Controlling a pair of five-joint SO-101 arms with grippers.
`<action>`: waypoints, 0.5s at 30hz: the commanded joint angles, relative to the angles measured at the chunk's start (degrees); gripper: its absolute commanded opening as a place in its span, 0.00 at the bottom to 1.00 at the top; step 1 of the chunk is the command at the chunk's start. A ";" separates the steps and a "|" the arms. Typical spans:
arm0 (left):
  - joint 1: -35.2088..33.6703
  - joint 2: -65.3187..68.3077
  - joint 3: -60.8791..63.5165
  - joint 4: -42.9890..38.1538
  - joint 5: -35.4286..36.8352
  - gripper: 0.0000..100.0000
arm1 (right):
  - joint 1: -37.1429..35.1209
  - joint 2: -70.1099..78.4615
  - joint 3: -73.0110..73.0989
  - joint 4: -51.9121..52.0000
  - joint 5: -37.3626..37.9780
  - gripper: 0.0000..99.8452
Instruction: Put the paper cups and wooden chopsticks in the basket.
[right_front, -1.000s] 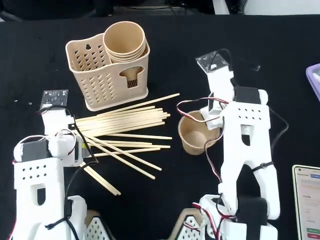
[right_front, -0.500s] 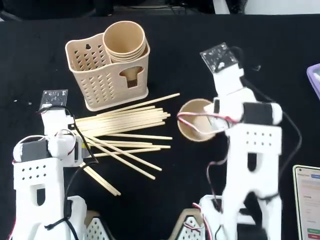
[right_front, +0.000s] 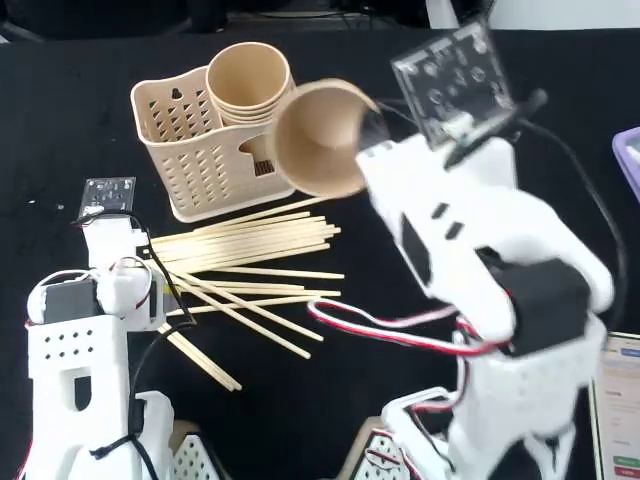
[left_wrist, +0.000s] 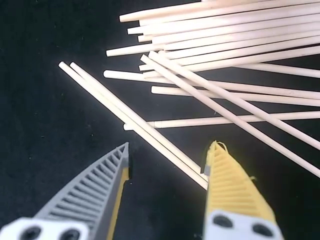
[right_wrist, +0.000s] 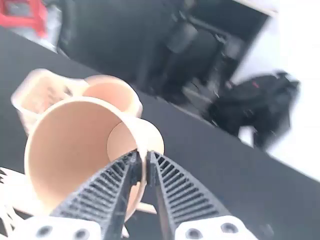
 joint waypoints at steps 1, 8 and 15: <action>-0.22 -0.88 -2.86 -0.70 0.26 0.25 | -3.78 7.87 -11.38 -3.60 -3.25 0.01; -0.22 -0.88 -2.86 -0.70 0.26 0.25 | -5.63 23.43 -23.69 -5.19 -7.47 0.01; -0.22 -0.88 -2.86 -0.62 0.26 0.25 | -5.45 36.09 -30.73 -4.75 -9.67 0.01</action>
